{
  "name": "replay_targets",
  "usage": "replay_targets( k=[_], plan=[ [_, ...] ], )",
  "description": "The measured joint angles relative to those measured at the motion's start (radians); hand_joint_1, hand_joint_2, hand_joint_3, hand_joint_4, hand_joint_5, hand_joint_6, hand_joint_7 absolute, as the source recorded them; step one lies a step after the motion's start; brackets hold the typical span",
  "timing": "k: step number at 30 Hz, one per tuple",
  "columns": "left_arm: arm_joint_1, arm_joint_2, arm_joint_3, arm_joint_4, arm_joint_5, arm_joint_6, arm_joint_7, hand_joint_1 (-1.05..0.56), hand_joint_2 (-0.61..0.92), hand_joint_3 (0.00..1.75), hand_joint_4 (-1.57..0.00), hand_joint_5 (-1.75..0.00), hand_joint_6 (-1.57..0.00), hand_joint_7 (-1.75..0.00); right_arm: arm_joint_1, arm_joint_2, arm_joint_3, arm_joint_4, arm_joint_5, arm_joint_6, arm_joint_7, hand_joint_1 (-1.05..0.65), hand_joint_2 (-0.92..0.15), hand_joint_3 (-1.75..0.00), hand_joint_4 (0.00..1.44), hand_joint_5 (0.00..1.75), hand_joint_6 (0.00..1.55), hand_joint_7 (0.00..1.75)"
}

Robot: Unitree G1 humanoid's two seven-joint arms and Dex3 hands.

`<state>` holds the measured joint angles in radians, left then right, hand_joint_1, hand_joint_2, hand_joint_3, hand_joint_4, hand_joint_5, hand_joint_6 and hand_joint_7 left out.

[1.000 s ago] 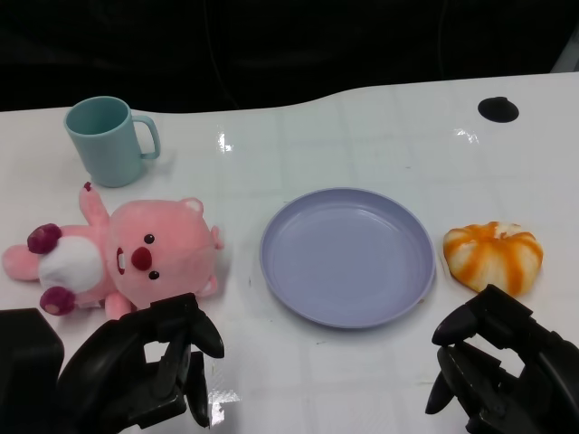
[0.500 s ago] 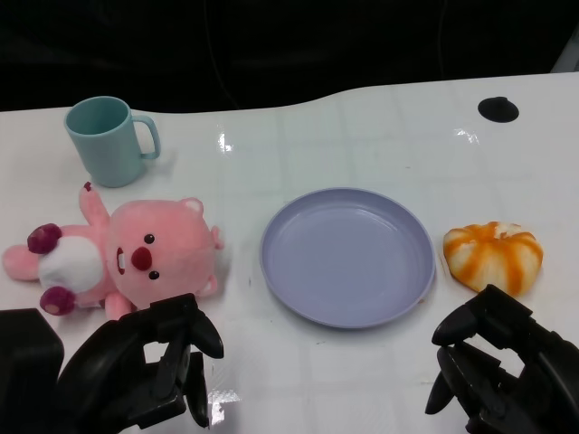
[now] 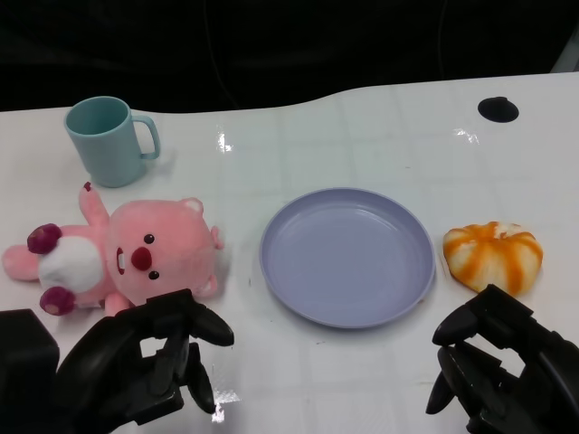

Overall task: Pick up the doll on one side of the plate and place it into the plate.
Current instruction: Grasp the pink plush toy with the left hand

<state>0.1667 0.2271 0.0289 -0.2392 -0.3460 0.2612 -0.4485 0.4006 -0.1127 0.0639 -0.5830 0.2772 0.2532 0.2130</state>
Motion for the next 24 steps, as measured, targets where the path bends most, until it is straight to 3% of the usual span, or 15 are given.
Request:
replay_targets(
  k=[4,6,9,18,24],
  plan=[
    [0.000,0.001,0.018,-0.003,0.006,-0.077,-0.002,-0.30,0.73,0.60,-0.58,-1.17,-0.71,-0.49,0.000,0.000,0.000,0.000,0.000,-0.001,0.002,-0.31,-0.90,-0.67,0.52,1.75,0.37,1.66],
    [0.000,0.003,0.022,-0.003,0.017,-0.102,-0.002,-0.35,0.84,0.33,-0.54,-1.03,-0.70,-0.30,0.000,0.000,0.000,0.000,0.000,-0.001,0.002,-0.32,-0.90,-0.67,0.52,1.75,0.37,1.66],
    [0.003,0.003,0.026,-0.012,0.022,-0.111,-0.002,-0.43,0.91,0.14,-0.44,-0.96,-0.66,-0.16,0.000,0.000,0.000,0.000,0.000,-0.001,0.002,-0.31,-0.90,-0.67,0.52,1.75,0.36,1.66],
    [0.004,0.008,0.042,-0.009,0.103,-0.264,0.008,-0.63,0.92,0.10,-0.15,-0.72,-0.42,-0.01,0.000,0.000,0.000,0.001,0.000,-0.001,0.002,-0.31,-0.90,-0.67,0.52,1.75,0.36,1.67],
    [-0.006,0.066,0.057,0.001,0.171,-0.346,0.008,-0.68,0.92,0.11,-0.01,-0.57,-0.28,0.00,-0.001,0.000,0.000,0.002,0.000,-0.001,0.002,-0.31,-0.90,-0.67,0.52,1.75,0.36,1.67]
  ],
)
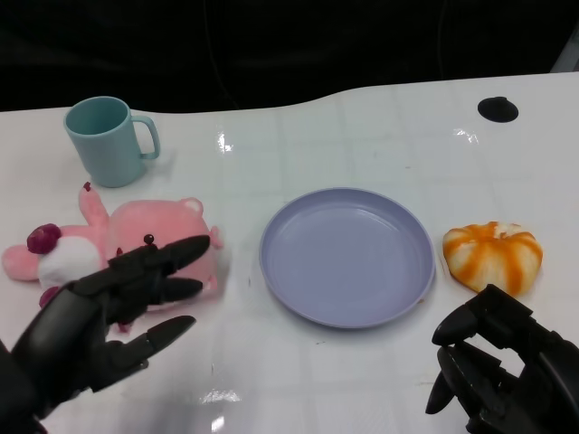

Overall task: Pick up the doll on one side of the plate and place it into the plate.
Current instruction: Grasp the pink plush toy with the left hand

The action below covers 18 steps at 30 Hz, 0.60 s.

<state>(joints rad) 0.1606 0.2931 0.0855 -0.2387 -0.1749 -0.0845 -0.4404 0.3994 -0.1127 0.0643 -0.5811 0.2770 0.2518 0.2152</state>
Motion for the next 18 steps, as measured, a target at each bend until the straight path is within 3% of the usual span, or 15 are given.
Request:
replay_targets(
  k=[12,18],
  plan=[
    [-0.021,0.075,0.030,-0.025,0.166,-0.079,0.032,-0.70,0.92,0.06,0.00,-0.33,-0.21,-0.01,-0.001,0.000,0.001,-0.002,-0.001,0.002,-0.004,-0.31,-0.90,-0.67,0.52,1.75,0.37,1.66],
    [-0.036,0.128,0.060,-0.052,0.315,-0.083,0.096,-0.69,0.92,0.05,-0.01,-0.32,-0.20,-0.01,-0.001,0.000,0.005,-0.002,-0.001,0.002,-0.006,-0.31,-0.90,-0.67,0.52,1.75,0.37,1.66]
  ],
)
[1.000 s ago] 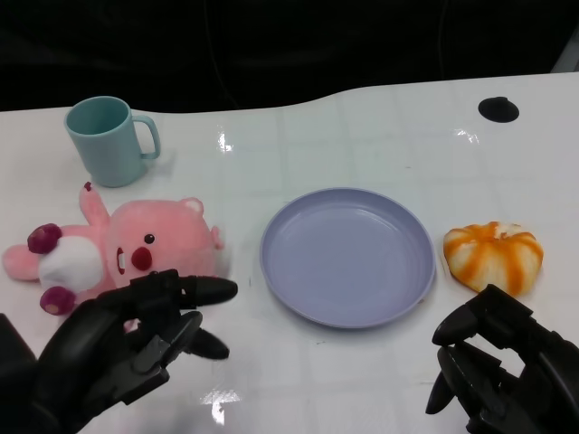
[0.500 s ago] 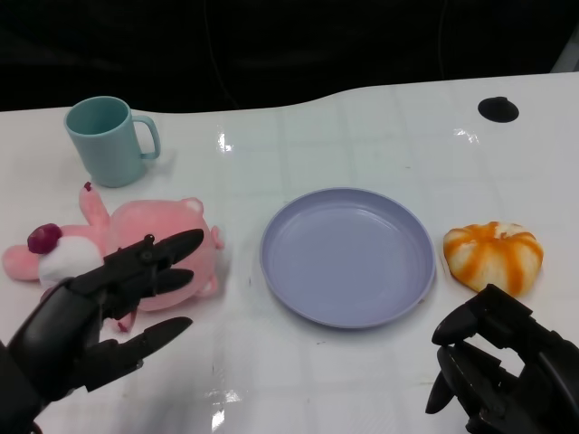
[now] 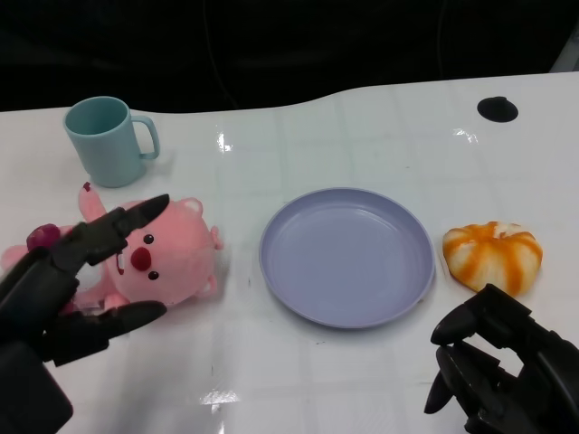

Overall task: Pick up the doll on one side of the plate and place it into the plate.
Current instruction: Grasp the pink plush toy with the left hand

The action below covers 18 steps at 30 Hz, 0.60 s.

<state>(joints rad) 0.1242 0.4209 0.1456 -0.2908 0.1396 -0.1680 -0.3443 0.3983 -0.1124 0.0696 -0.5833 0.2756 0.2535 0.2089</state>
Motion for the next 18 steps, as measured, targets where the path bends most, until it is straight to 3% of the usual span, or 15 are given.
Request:
replay_targets(
  k=[18],
  plan=[
    [-0.063,0.109,0.000,0.047,0.427,0.028,0.149,-0.68,0.91,0.01,0.00,-0.38,-0.19,-0.01,0.000,0.000,0.001,-0.002,0.001,0.001,-0.001,-0.32,-0.91,-0.65,0.51,1.75,0.36,1.66]
  ],
)
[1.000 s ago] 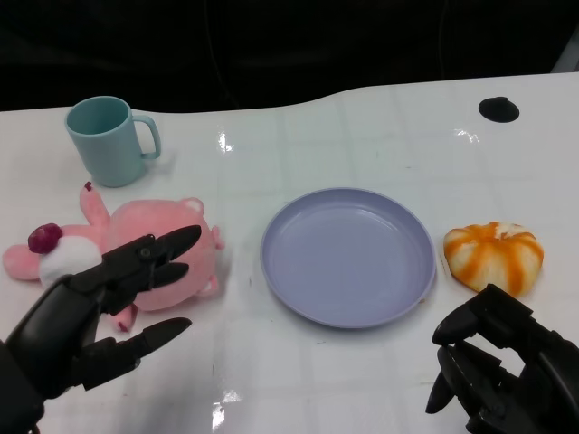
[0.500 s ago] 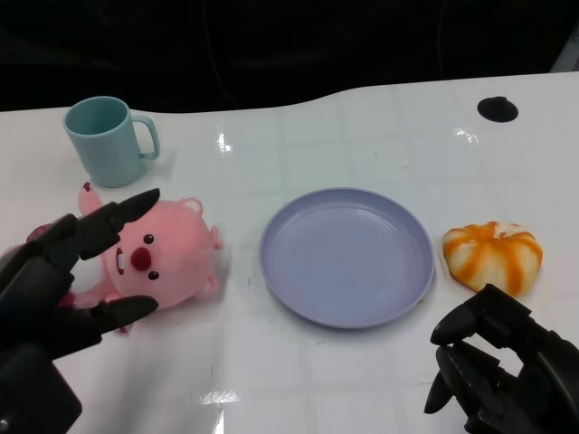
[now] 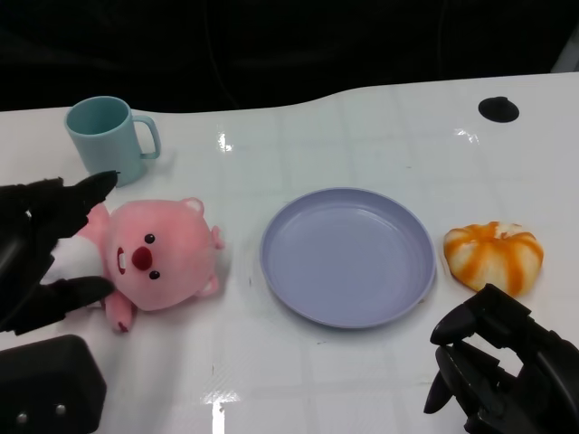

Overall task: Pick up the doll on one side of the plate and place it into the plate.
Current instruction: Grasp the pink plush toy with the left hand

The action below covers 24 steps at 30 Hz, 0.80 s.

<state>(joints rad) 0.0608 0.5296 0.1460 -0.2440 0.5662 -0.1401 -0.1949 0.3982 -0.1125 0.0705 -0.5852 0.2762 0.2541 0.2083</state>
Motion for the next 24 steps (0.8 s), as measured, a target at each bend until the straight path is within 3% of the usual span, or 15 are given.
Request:
replay_targets(
  k=[10,24],
  plan=[
    [-0.082,0.068,-0.085,0.075,0.152,0.107,-0.012,-0.69,0.87,0.00,-0.01,-0.34,-0.18,-0.01,0.002,0.000,0.000,-0.006,0.000,0.009,-0.002,-0.32,-0.91,-0.64,0.52,1.75,0.37,1.65],
    [-0.266,0.087,-0.262,0.399,0.217,0.102,0.008,-0.71,0.88,0.01,0.00,-0.27,-0.17,0.00,0.007,0.000,0.001,-0.020,0.000,0.018,-0.005,-0.32,-0.91,-0.62,0.52,1.75,0.38,1.64]
  ],
)
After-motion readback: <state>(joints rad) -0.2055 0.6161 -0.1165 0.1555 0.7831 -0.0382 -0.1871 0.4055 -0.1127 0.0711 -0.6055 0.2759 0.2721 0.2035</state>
